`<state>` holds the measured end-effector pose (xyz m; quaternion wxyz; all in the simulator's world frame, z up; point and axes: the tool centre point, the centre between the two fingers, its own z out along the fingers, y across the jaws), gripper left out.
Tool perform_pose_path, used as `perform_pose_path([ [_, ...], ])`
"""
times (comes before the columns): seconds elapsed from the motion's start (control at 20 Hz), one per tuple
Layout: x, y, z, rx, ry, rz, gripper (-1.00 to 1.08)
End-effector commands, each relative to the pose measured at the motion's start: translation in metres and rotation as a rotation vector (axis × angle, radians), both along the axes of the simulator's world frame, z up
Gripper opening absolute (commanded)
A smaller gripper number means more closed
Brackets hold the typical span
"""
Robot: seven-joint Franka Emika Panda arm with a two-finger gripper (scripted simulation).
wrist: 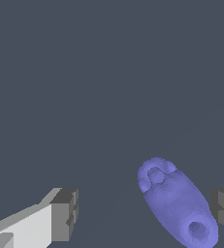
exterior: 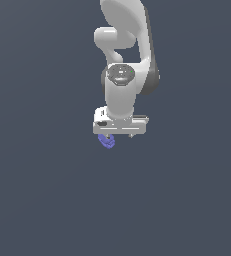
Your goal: Pick up the object and move it to a goal position.
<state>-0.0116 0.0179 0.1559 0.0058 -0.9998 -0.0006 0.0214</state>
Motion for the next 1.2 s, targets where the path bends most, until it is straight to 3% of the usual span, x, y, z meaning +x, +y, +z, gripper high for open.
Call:
perform_pose_path([
  [0.0,0.0,0.0,0.0,0.0,0.0,0.0,1.0],
  [0.65,0.003,-0.002,0.012,0.001,-0.003,-0.017,1.0],
  [1.15,-0.004,-0.011,0.007,0.002,-0.009,0.063,1.0],
])
